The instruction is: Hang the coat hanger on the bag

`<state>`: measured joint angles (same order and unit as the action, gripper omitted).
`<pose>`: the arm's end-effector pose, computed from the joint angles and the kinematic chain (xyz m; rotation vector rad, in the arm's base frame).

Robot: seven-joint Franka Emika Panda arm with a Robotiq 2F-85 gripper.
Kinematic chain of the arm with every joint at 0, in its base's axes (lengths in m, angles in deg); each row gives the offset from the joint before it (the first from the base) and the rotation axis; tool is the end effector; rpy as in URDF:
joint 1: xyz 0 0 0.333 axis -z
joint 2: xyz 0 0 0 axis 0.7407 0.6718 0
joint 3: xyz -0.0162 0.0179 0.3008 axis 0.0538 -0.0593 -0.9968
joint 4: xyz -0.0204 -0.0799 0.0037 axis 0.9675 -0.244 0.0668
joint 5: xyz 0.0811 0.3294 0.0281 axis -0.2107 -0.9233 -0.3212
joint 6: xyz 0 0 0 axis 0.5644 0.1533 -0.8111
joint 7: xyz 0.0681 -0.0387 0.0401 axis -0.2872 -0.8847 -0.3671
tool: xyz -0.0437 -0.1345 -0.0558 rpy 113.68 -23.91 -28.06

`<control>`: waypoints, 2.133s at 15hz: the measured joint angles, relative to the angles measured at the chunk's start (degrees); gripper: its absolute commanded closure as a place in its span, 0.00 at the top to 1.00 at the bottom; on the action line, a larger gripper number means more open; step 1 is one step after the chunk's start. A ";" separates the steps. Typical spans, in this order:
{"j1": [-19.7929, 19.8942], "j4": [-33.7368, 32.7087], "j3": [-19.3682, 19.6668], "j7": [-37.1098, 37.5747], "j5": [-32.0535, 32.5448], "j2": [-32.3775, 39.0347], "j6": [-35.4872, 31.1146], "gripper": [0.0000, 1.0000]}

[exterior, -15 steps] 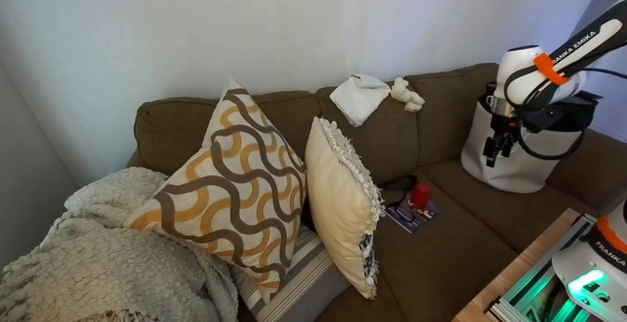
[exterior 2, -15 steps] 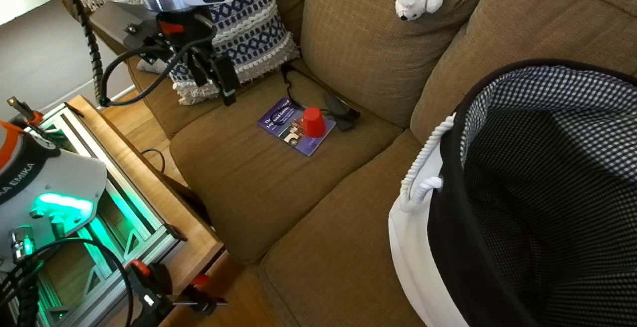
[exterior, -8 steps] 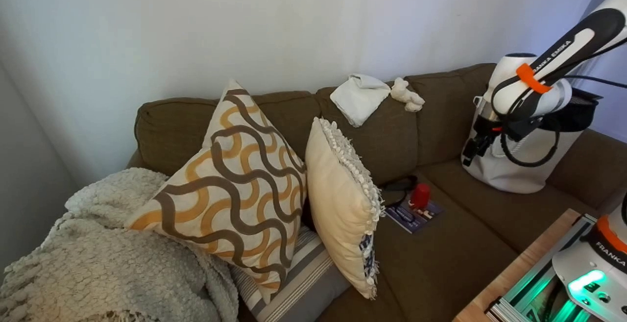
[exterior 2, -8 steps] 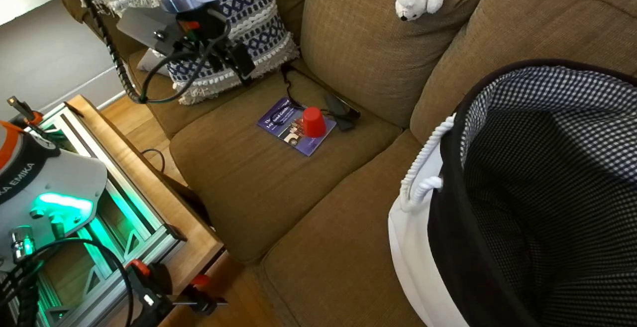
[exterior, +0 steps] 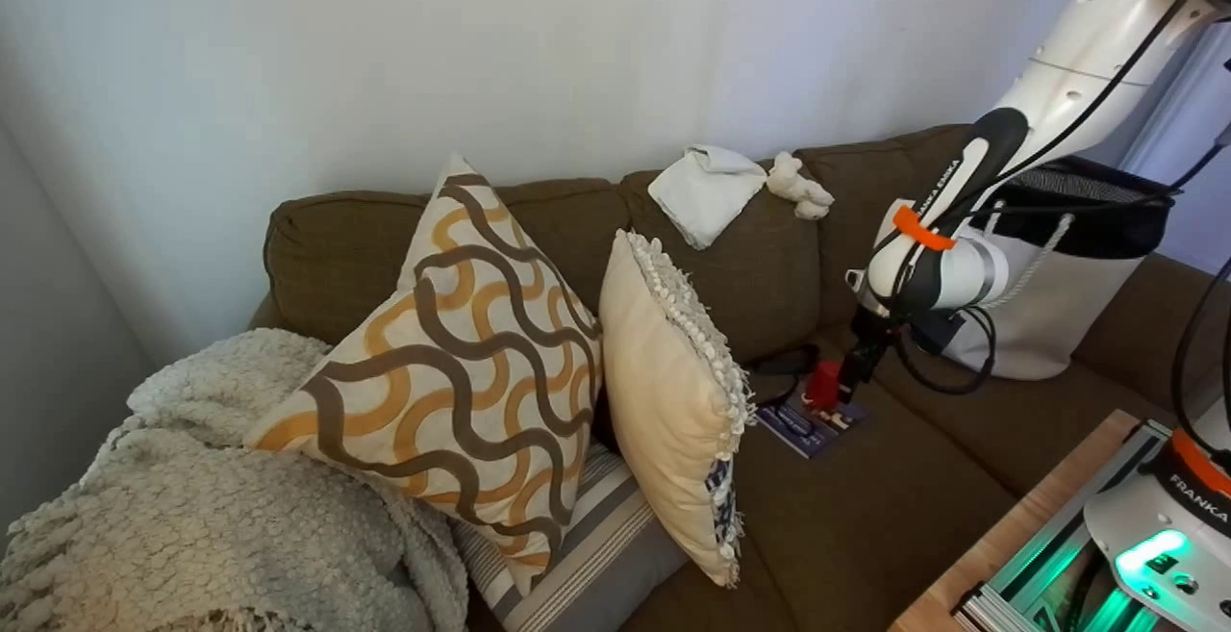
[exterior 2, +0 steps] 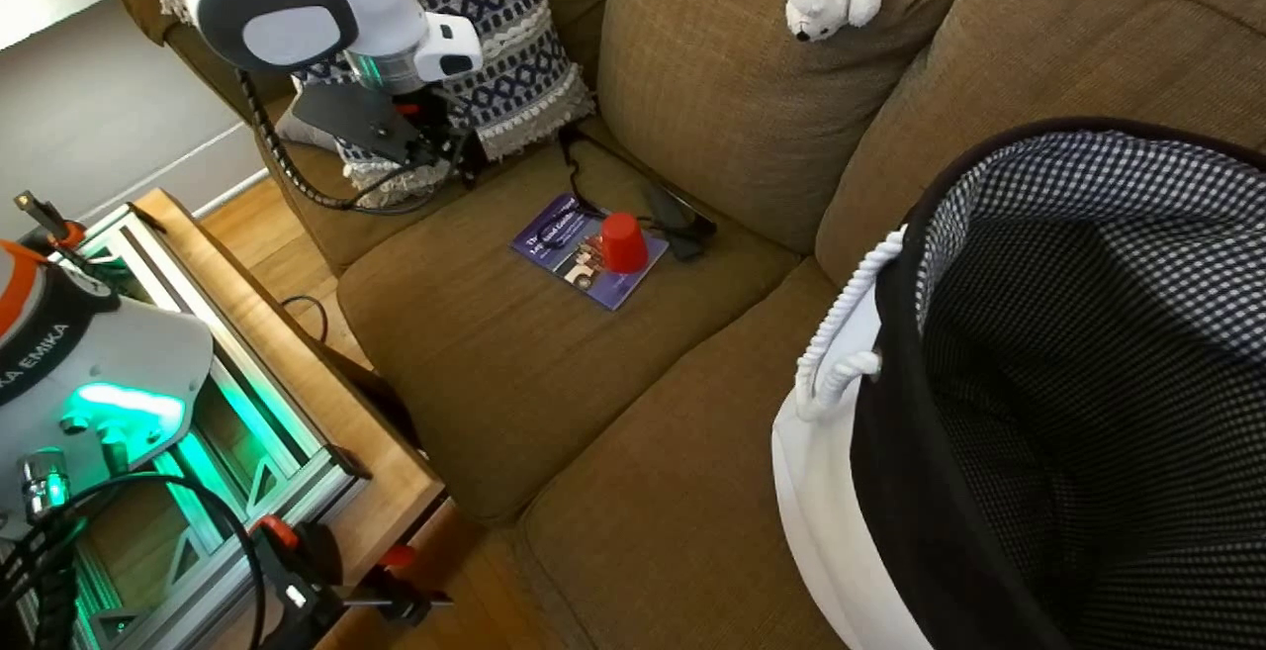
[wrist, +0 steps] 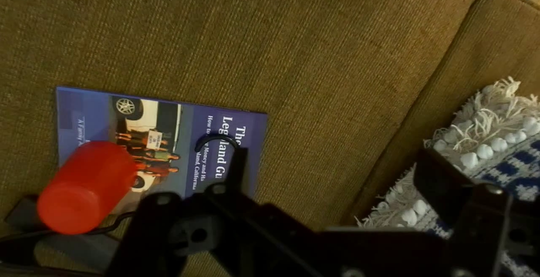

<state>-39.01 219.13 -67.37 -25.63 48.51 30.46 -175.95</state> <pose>0.3810 0.0122 0.0862 -2.9754 -0.4186 0.1139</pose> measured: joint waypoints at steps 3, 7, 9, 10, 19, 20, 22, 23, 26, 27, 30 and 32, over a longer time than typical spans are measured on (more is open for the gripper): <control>-0.45 -7.31 2.85 4.27 6.70 10.39 -2.81 1.00; 0.58 -19.47 4.00 7.54 11.16 24.11 -3.98 1.00; 1.46 -22.75 3.19 7.55 11.42 27.66 -3.96 1.00; 1.55 -23.32 3.08 7.55 11.44 28.26 -3.95 1.00; -2.60 -28.10 4.10 18.17 12.48 35.37 -22.09 0.91; -3.34 -29.27 4.51 19.78 12.48 36.70 -22.71 0.90; -4.31 -31.16 5.17 22.70 12.37 38.67 -22.96 0.93; -4.52 -31.89 5.43 24.12 12.32 39.36 -22.97 0.95; -4.54 -32.92 6.12 27.57 11.98 40.32 -22.97 0.93; -4.45 -32.95 6.34 28.59 11.78 40.43 -22.97 0.89; -3.48 -32.96 6.45 31.09 11.55 40.78 -22.97 0.71; -2.92 -33.14 6.46 31.91 11.55 41.37 -22.97 0.52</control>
<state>-41.92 185.99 -60.91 6.28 60.06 71.83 -198.92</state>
